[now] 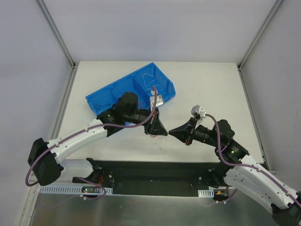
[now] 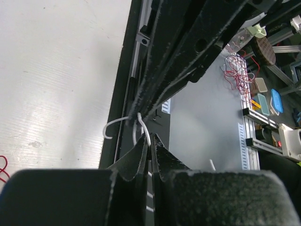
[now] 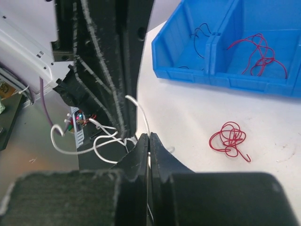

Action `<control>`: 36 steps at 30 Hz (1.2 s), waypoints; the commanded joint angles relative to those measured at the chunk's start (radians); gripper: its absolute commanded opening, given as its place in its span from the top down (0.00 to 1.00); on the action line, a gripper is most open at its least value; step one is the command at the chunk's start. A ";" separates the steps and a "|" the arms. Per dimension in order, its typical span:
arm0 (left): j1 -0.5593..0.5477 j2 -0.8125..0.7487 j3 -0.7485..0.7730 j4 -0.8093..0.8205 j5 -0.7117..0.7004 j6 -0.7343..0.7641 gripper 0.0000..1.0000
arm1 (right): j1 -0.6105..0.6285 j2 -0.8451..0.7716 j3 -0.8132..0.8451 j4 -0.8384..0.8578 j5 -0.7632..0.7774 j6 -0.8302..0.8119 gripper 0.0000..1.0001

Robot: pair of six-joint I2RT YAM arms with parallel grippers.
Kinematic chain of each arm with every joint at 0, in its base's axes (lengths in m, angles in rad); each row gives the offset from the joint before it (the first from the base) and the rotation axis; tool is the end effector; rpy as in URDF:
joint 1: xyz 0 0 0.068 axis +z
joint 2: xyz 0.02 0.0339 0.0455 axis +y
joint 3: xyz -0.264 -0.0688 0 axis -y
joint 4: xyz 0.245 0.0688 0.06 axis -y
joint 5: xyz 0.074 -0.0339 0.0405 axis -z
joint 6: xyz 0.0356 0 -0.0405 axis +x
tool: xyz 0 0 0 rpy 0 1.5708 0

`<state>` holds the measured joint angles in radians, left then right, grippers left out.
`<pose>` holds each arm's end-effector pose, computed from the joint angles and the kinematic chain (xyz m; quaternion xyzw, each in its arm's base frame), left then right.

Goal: Untangle the cables

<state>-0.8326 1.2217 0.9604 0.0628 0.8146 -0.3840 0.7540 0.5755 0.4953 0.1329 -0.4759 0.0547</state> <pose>0.1682 -0.2233 0.3368 0.4027 0.6368 -0.5840 0.3022 0.1004 0.1167 0.3029 -0.3898 0.5698 0.4265 0.5844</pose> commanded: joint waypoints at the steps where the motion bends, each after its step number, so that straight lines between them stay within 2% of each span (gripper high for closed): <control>1: -0.028 -0.005 0.050 0.046 0.011 0.034 1.00 | 0.002 0.011 0.034 0.060 0.097 0.005 0.96; 4: -0.046 0.007 0.061 0.075 0.021 0.017 1.00 | 0.018 0.026 0.029 0.077 0.175 0.004 0.88; 8: -0.060 0.024 0.072 0.095 0.009 0.002 1.00 | 0.054 0.076 0.041 0.129 0.192 -0.003 0.78; 16: -0.060 -0.002 0.074 0.143 -0.017 -0.029 1.00 | 0.125 0.184 0.019 0.200 0.330 -0.016 0.69; 18: -0.060 -0.023 0.081 0.138 -0.032 -0.023 1.00 | 0.125 0.213 -0.001 0.194 0.426 -0.004 0.72; 21: -0.060 -0.089 0.093 0.108 -0.081 0.002 1.00 | 0.123 0.230 -0.038 0.151 0.682 0.060 0.99; 23: -0.060 -0.129 0.100 0.077 -0.136 0.020 1.00 | 0.113 0.224 -0.073 0.126 0.813 0.138 0.99; 26: -0.060 -0.192 0.101 0.025 -0.265 0.034 1.00 | 0.087 0.209 -0.103 0.126 0.820 0.189 1.00; 31: -0.060 -0.180 0.121 -0.088 -0.370 0.036 1.00 | 0.085 0.162 -0.084 0.143 0.723 0.155 1.00; 36: -0.051 -0.140 0.136 -0.181 -0.451 0.028 1.00 | 0.076 0.067 0.000 0.008 0.685 0.151 1.00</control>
<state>-0.8841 1.0691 1.0500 -0.0605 0.4347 -0.3656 0.8482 0.7105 0.4149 0.2413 0.1982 0.1936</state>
